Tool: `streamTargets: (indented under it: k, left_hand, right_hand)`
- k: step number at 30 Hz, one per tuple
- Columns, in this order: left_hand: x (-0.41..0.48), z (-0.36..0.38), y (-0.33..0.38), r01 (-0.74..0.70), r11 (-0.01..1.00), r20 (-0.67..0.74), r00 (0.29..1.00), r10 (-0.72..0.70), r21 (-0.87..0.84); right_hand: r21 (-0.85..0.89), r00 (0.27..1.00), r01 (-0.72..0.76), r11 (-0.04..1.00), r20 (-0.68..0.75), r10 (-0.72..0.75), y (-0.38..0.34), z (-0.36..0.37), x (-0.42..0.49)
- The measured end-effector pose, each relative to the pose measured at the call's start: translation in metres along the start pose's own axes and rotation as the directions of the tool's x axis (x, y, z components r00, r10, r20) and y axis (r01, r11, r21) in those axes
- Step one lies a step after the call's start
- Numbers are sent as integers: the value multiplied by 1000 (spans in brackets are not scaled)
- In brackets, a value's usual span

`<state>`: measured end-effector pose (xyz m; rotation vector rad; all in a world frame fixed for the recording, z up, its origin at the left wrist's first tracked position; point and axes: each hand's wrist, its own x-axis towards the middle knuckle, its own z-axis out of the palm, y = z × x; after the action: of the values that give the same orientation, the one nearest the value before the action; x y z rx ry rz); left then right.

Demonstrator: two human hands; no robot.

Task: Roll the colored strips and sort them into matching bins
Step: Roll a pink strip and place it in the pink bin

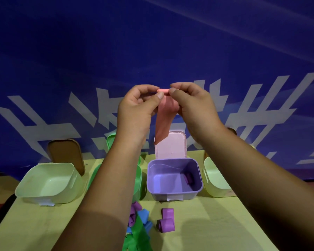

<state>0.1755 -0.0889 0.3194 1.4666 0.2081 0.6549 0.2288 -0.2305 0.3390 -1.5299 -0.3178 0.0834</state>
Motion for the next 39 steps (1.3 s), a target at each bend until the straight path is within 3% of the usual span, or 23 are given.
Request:
streamTargets:
  k: [12, 24, 30, 39]
  left_hand:
    - [-3, 6, 8, 67, 997, 17, 998, -66, -41]
    - [-2, 6, 5, -16, 1000, -10, 1000, 16, -15]
    - [-4, 6, 5, -36, 999, 2, 999, 36, 12]
    - [-9, 7, 9, 61, 997, -13, 998, -61, -40]
  right_hand:
    - [-34, 1000, 25, 999, 13, -25, -6, -3, -2]
    - [39, 998, -5, 999, 64, 3, -1, -7, -4]
    - [-3, 999, 3, 1000, 52, -2, -1, -9, -7]
    - [22, 999, 2, 1000, 54, -3, -6, -10, -10]
